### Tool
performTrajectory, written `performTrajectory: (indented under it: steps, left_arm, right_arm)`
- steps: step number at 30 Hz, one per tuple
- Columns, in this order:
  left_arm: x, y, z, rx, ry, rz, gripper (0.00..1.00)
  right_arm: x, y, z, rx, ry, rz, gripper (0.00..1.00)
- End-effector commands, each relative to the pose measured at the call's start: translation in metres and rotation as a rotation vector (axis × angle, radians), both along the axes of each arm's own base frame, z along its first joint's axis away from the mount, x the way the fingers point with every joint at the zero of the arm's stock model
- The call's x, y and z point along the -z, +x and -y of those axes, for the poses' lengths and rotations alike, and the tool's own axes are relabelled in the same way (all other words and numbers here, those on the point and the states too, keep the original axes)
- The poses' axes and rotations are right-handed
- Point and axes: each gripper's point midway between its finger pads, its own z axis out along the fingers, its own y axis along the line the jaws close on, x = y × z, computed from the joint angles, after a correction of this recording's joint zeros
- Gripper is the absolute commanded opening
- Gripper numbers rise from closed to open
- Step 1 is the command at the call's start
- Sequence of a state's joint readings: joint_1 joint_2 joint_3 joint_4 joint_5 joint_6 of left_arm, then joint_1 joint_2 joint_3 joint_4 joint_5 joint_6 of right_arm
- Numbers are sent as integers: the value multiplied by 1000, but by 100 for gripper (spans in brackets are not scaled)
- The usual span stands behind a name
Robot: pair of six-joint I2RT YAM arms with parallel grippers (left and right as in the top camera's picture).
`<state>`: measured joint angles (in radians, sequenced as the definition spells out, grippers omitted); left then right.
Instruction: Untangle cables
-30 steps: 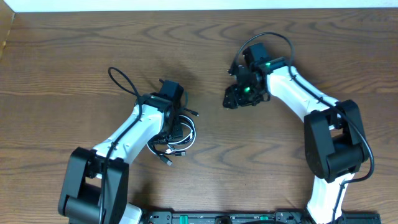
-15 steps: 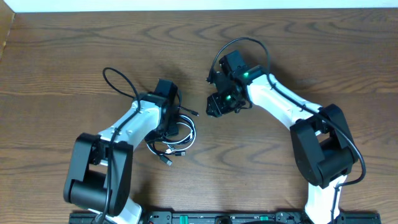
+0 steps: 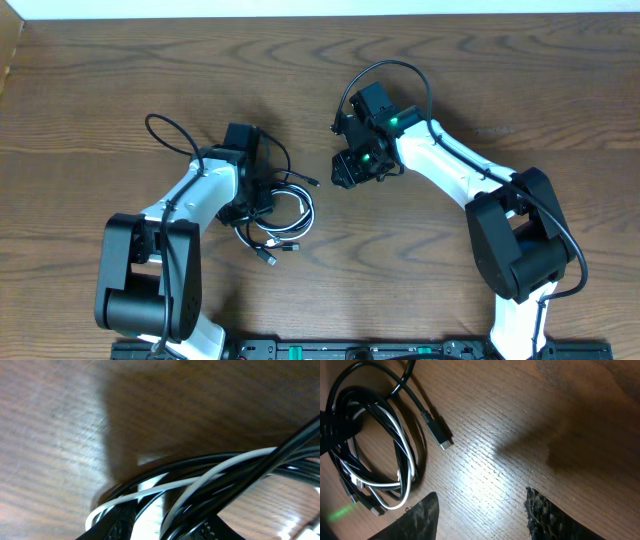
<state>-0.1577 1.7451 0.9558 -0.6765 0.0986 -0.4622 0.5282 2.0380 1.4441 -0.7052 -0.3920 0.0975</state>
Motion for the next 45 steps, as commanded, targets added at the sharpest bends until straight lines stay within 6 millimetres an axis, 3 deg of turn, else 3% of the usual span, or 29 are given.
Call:
performTrajectory:
  steps: [1, 5, 7, 8, 13, 18, 20, 28, 35, 39, 45]
  left_arm:
    - [9, -3, 6, 41, -36, -5, 37]
    - [15, 1, 7, 41, -41, 30, 31]
    - [19, -1, 7, 41, -42, 33, 19]
    - [20, -2, 8, 42, -51, 32, 8]
    - [13, 0, 21, 115, -127, 52, 7]
    - [-15, 11, 29, 128, -168, 142, 7]
    - [-29, 14, 35, 136, -206, 184, 7]
    - [-67, 21, 39, 151, -236, 310, 8]
    - [-63, 10, 41, 157, -234, 262, 8]
    - [-62, 6, 52, 195, -238, 252, 8]
    - [-63, 3, 72, 260, -250, 265, 8]
  right_arm:
    - [6, -2, 1, -6, -8, -8, 53]
    - [6, -2, 1, -6, -8, -8, 53]
    - [6, -2, 1, -6, -7, -8, 53]
    - [6, -2, 1, -6, -7, -7, 53]
    - [6, -2, 1, -5, -6, -6, 55]
    - [5, -4, -3, -9, 9, -16, 73]
    - [4, -4, -5, -13, 21, -16, 73]
    - [2, -6, -12, -29, 41, -14, 66]
    - [1, -4, -14, -30, 49, 0, 58]
    - [1, -6, -18, -40, 51, 2, 57]
    - [6, -3, -16, -23, -25, 49, 46]
